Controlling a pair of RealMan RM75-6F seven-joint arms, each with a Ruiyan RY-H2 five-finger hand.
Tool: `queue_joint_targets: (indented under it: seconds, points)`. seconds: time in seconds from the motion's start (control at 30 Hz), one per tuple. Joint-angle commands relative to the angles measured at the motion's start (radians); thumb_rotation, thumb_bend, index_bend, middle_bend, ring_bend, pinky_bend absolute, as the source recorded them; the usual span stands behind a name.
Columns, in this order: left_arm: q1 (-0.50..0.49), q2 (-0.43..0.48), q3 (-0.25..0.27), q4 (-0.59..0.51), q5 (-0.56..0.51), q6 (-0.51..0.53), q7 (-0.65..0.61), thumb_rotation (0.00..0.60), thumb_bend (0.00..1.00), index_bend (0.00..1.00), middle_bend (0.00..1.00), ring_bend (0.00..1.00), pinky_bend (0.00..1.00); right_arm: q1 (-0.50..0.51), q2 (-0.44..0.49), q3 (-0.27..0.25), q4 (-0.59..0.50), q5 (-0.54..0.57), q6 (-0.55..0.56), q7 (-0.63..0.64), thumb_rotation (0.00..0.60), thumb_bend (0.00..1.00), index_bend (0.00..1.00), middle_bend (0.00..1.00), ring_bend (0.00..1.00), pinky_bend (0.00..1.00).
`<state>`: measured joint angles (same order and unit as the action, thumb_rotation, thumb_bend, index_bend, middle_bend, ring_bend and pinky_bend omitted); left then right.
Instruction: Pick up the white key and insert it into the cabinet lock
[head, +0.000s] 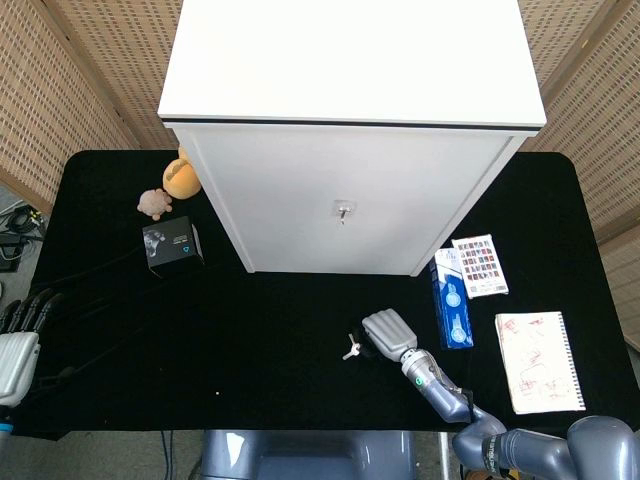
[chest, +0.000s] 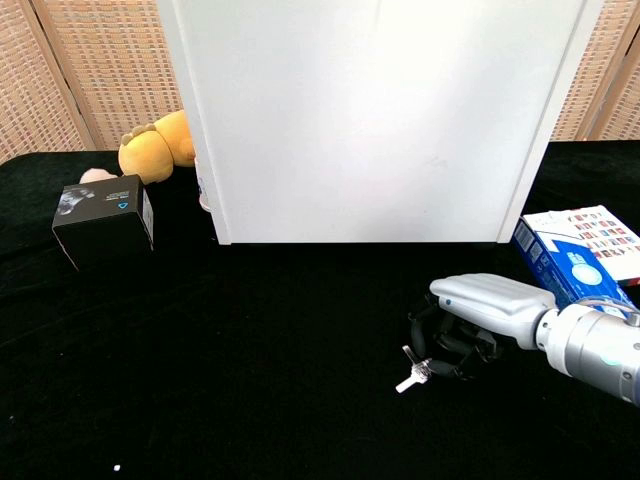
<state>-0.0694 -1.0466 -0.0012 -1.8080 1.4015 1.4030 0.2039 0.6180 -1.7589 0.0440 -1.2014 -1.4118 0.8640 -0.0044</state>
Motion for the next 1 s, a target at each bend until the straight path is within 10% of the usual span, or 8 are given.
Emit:
queue_joint_targets:
  seconds: [0.03,1.0]
  points:
    - [0.000,0.000,0.000,0.000,0.000,0.000,0.000,0.600,0.00,0.00,0.00,0.00,0.00,0.002,-0.002,0.001,0.001,0.003,-0.002,-0.003,0.600,0.55,0.55,0.94,0.94,1.00]
    - [0.000,0.001,0.002,-0.001,0.001,0.003,-0.002,0.600,0.00,0.00,0.00,0.00,0.00,0.008,-0.007,0.003,-0.002,0.017,-0.003,-0.011,0.600,0.59,0.60,0.94,0.94,1.00]
